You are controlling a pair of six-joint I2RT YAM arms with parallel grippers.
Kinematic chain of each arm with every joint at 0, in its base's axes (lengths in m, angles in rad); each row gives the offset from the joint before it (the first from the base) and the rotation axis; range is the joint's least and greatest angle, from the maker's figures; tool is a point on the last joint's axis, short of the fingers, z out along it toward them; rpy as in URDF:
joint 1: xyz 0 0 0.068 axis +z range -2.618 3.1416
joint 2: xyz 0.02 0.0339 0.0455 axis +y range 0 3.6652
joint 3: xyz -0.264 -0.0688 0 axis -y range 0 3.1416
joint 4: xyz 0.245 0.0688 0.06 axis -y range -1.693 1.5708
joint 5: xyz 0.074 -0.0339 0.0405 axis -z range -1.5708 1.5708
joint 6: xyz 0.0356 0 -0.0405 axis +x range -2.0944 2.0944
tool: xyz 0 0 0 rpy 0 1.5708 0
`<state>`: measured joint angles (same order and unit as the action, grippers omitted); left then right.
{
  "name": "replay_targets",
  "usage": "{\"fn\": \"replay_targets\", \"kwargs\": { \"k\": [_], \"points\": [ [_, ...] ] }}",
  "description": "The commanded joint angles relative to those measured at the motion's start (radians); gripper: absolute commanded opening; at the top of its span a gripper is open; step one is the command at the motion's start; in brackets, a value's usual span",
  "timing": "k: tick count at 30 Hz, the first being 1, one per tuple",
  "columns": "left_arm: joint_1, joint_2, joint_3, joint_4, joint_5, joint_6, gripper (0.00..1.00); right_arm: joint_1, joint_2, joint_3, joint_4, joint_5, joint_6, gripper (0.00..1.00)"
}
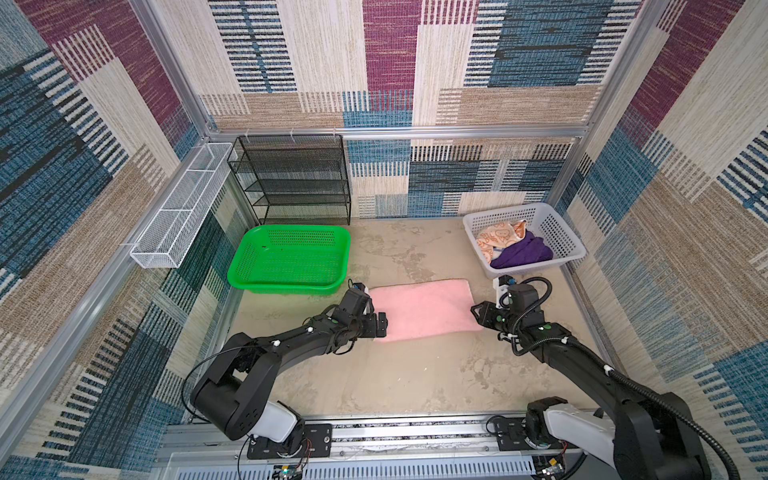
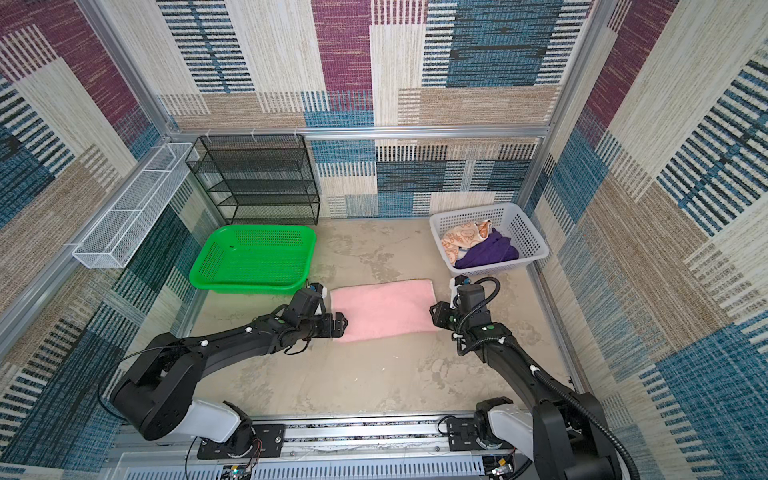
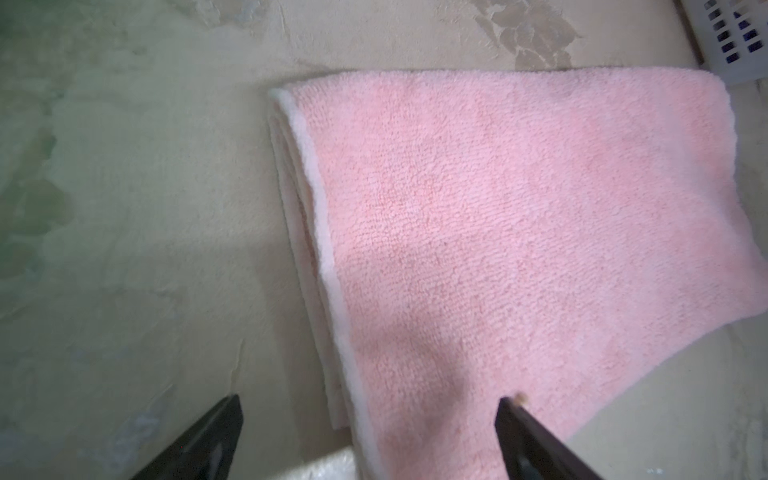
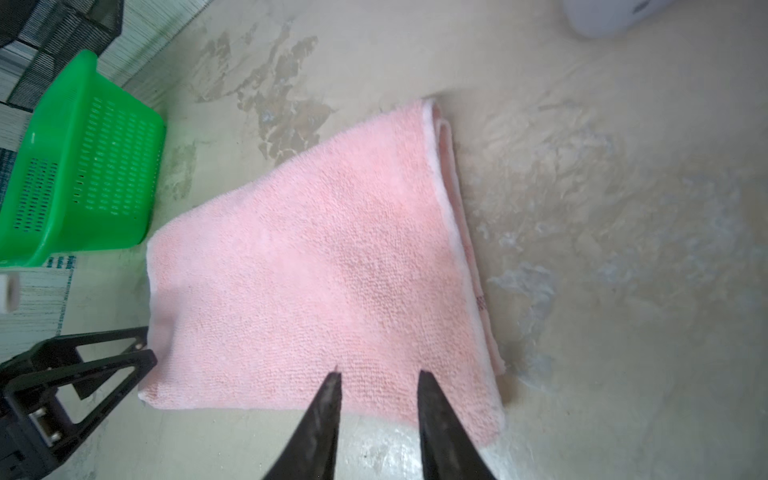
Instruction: Fold and stack the towels
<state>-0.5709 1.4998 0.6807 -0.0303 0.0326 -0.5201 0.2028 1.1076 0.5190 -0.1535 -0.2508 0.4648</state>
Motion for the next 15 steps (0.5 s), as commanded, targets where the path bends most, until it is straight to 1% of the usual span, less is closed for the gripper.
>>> {"fn": "replay_targets", "kwargs": {
  "k": [1, 6, 11, 12, 14, 15],
  "points": [
    [0.003, 0.033, 0.017, 0.026, 0.04, -0.033, 0.99, 0.004, 0.029, 0.024, 0.072, -0.036, -0.02, 0.34],
    [0.005, 0.09, 0.037, 0.021, 0.046, -0.038, 0.96, 0.055, 0.146, 0.05, 0.158, -0.068, -0.012, 0.31],
    [0.005, 0.146, 0.041, 0.053, 0.092, -0.05, 0.85, 0.093, 0.276, 0.051, 0.213, -0.046, 0.022, 0.25],
    [0.005, 0.157, 0.039, 0.058, 0.1, -0.05, 0.8, 0.093, 0.291, 0.046, 0.226, -0.044, 0.029, 0.24],
    [0.003, 0.183, 0.035, 0.078, 0.127, -0.052, 0.65, 0.095, 0.324, 0.028, 0.262, -0.051, 0.046, 0.23],
    [0.002, 0.194, 0.033, 0.09, 0.138, -0.055, 0.6, 0.095, 0.338, 0.02, 0.276, -0.06, 0.051, 0.23]
  ]
}}
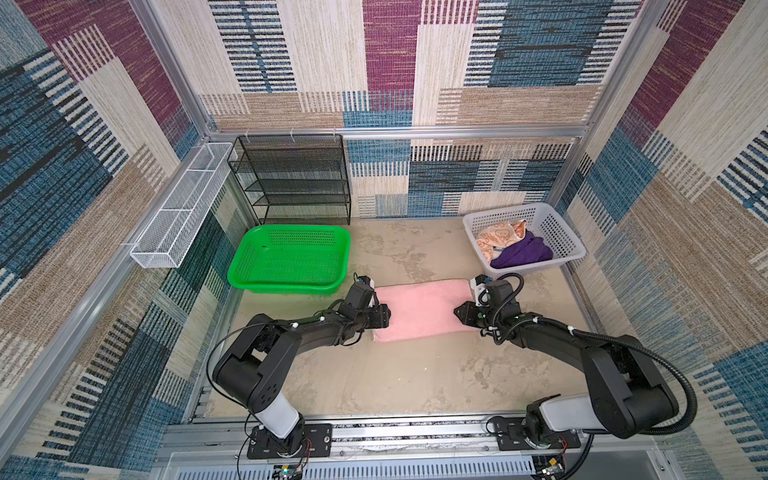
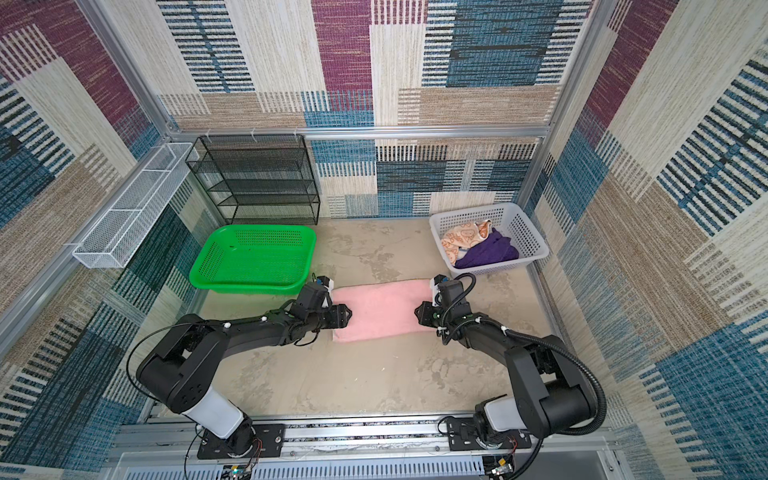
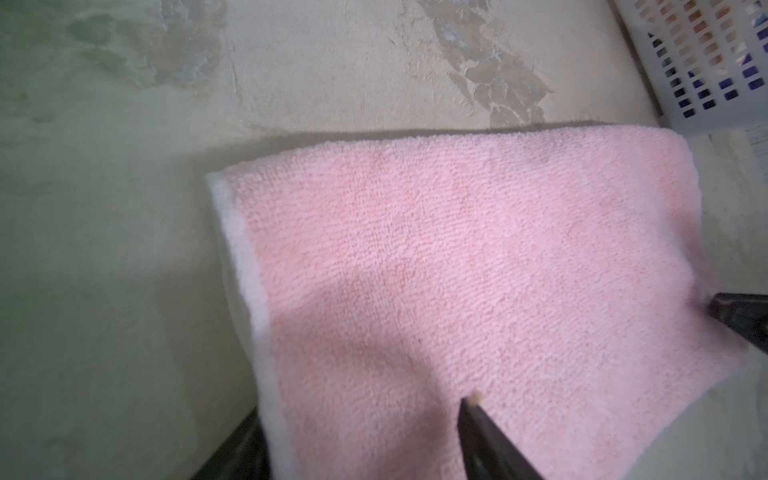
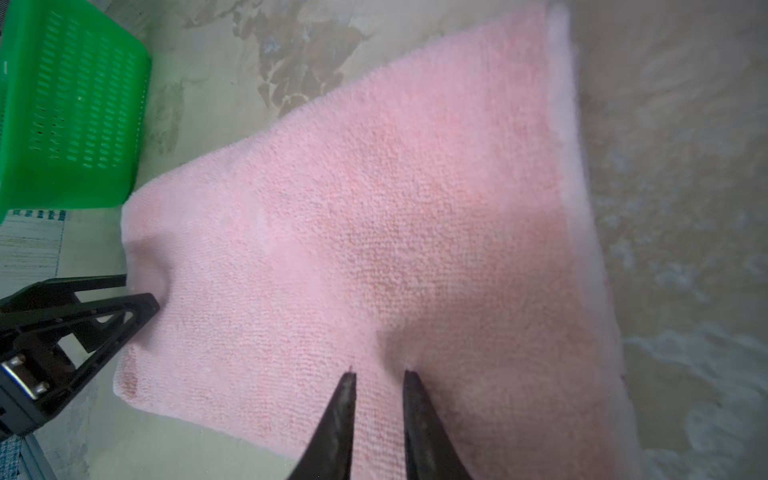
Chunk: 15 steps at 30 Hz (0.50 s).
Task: Fold and stack the towels
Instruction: 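Lift the pink towel toward the green basket while the right gripper withdraws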
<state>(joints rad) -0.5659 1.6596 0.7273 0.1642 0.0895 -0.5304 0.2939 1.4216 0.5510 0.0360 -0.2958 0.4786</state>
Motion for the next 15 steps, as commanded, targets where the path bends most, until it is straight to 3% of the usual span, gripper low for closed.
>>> {"fn": "replay_targets", "kwargs": {
  "k": [1, 7, 11, 15],
  "points": [
    [-0.004, 0.049, -0.015, -0.091, 0.092, -0.048, 0.52, 0.005, 0.041, -0.016, 0.101, -0.025, 0.04, 0.22],
    [-0.006, 0.103, -0.011, -0.02, 0.109, -0.062, 0.0, 0.013, 0.098, -0.02, 0.124, -0.035, 0.035, 0.2],
    [-0.006, 0.104, 0.069, -0.099, 0.077, -0.039, 0.0, 0.012, 0.08, -0.022, 0.119, -0.016, 0.017, 0.27],
    [-0.006, 0.083, 0.225, -0.296, 0.002, 0.041, 0.0, 0.012, 0.014, -0.004, 0.071, 0.062, -0.021, 0.44]
  ]
}}
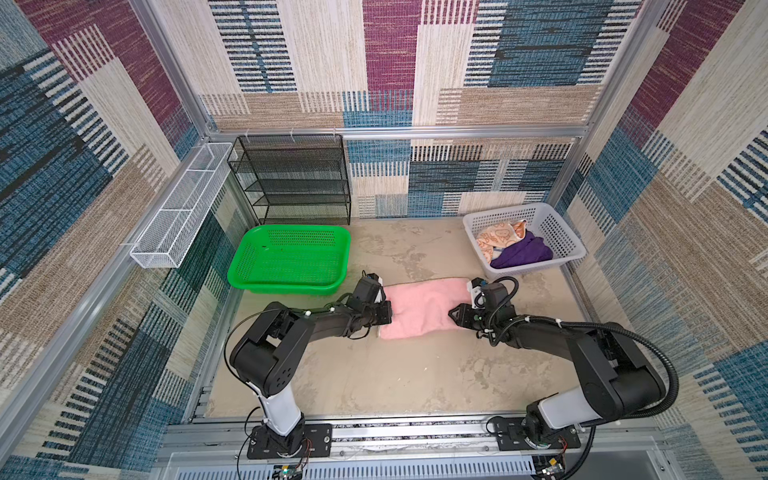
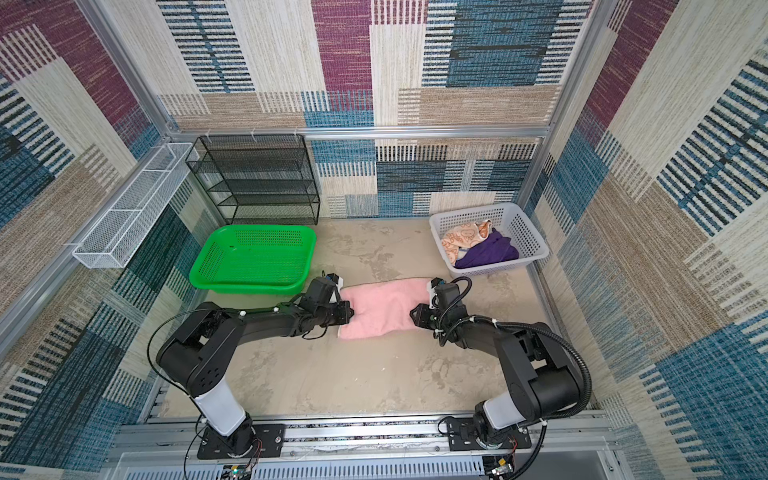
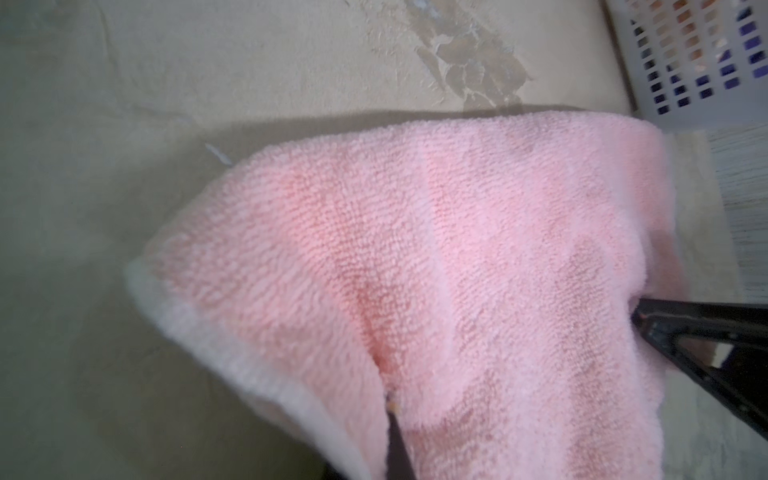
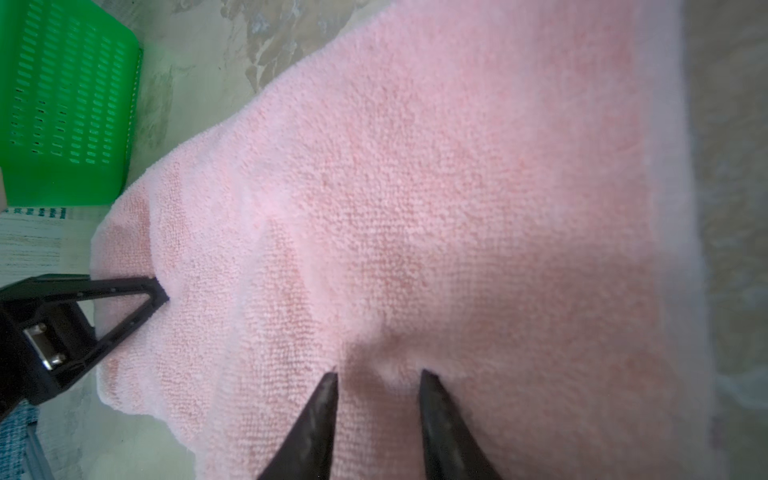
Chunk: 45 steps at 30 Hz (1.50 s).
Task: Fold and stack the towels
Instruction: 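Lift the pink towel toward the green basket while the right gripper withdraws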
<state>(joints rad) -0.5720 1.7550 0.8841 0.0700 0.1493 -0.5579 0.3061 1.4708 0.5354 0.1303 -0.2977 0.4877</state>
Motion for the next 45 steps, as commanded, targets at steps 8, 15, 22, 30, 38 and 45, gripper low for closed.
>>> {"fn": "replay_targets", "kwargs": {
  "k": [8, 15, 22, 30, 38, 45],
  "points": [
    [0.062, -0.062, 0.404, -0.577, -0.199, 0.245, 0.0, -0.001, -0.258, 0.006, -0.086, 0.261, -0.072, 0.68],
    [0.167, 0.005, 0.717, -0.804, -0.261, 0.377, 0.0, -0.001, -0.364, -0.039, -0.086, 0.284, -0.074, 0.75],
    [0.256, 0.114, 1.027, -0.985, -0.344, 0.448, 0.0, -0.001, -0.329, -0.059, -0.06, 0.256, -0.075, 0.83],
    [0.322, 0.171, 1.255, -1.105, -0.432, 0.501, 0.0, -0.002, -0.272, -0.045, -0.045, 0.235, -0.089, 0.84],
    [0.396, 0.191, 1.301, -1.144, -0.527, 0.569, 0.0, 0.0, -0.257, -0.046, -0.034, 0.214, -0.083, 0.85],
    [0.46, 0.232, 1.313, -1.142, -0.633, 0.611, 0.0, -0.001, -0.257, -0.044, -0.052, 0.218, -0.086, 0.85]
  ]
}}
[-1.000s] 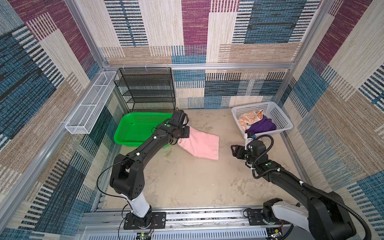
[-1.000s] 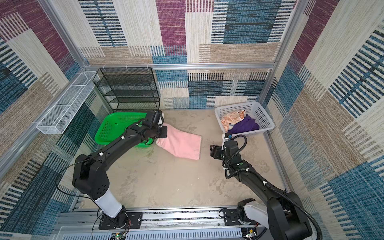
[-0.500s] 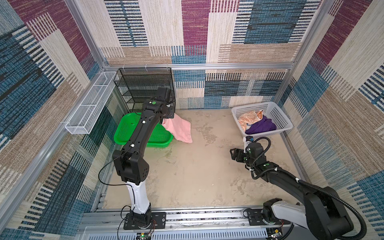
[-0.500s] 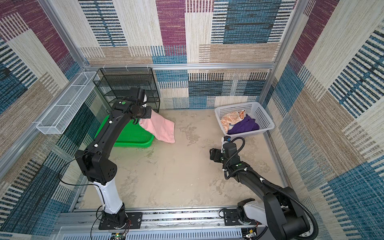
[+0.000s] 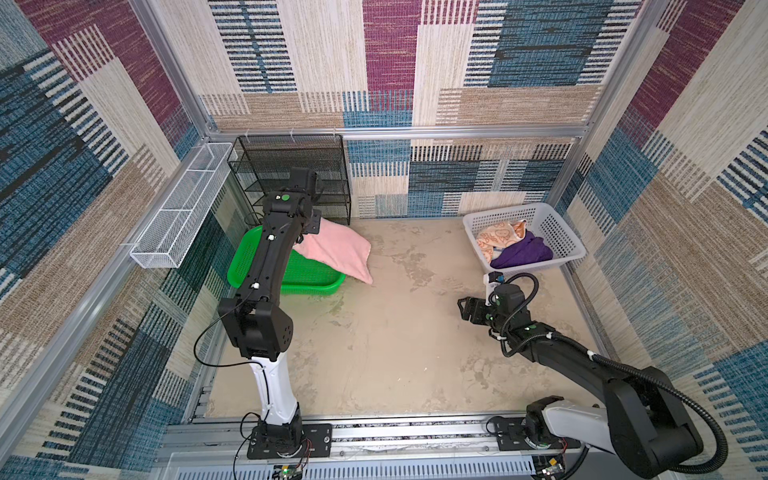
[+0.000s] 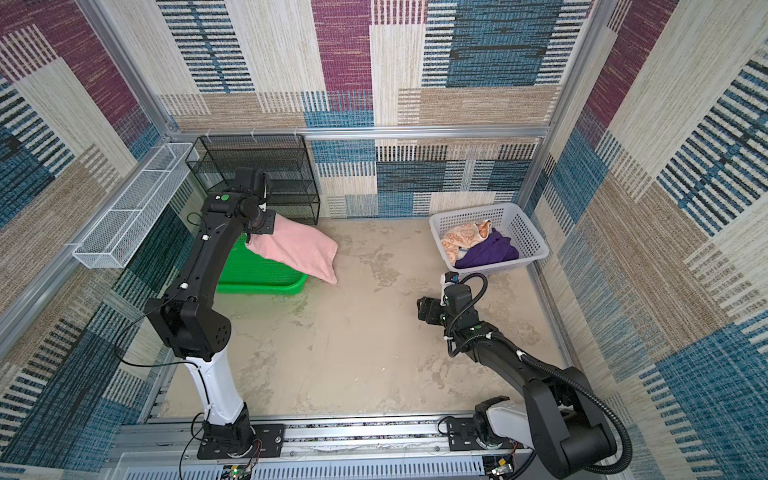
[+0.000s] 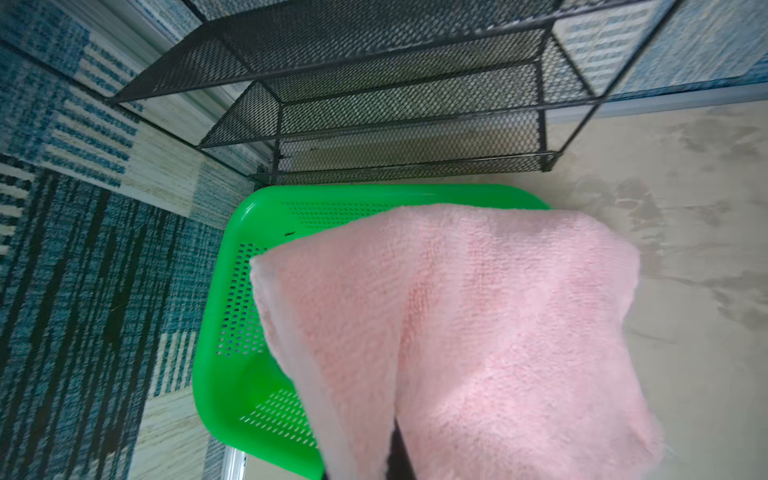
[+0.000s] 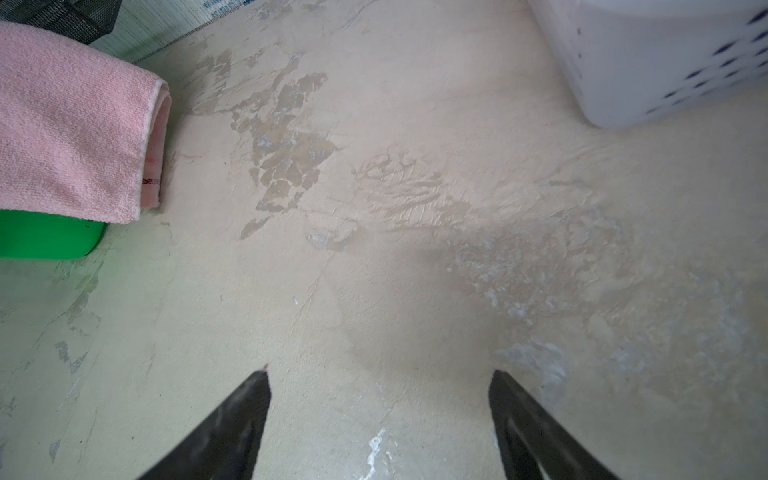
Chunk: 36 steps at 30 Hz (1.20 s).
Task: Fold and stack the towels
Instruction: 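Lift the pink towel toward the green basket while the right gripper withdraws, then lower the pink towel into the green basket and open the left gripper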
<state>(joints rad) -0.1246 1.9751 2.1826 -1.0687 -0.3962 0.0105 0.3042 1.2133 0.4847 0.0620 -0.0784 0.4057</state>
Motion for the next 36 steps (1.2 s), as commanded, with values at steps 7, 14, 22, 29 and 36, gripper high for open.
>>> {"fn": "replay_targets", "kwargs": {
  "k": [7, 14, 22, 29, 36],
  "points": [
    [0.034, 0.084, 0.004, 0.018, -0.199, 0.07, 0.0, 0.0, 0.008, 0.005, 0.005, -0.003, 0.008, 0.85],
    [0.043, 0.167, -0.043, 0.09, -0.318, 0.101, 0.0, 0.002, 0.005, 0.008, -0.011, -0.002, 0.006, 0.85],
    [0.081, 0.222, -0.1, 0.168, -0.328, 0.128, 0.0, 0.003, 0.014, 0.015, -0.017, 0.002, 0.012, 0.85],
    [0.126, 0.224, -0.194, 0.268, -0.313, 0.155, 0.0, 0.001, 0.047, 0.04, -0.027, -0.004, 0.009, 0.85],
    [0.148, 0.269, -0.216, 0.356, -0.327, 0.205, 0.0, 0.002, 0.066, 0.062, -0.035, -0.01, 0.015, 0.85]
  ]
}}
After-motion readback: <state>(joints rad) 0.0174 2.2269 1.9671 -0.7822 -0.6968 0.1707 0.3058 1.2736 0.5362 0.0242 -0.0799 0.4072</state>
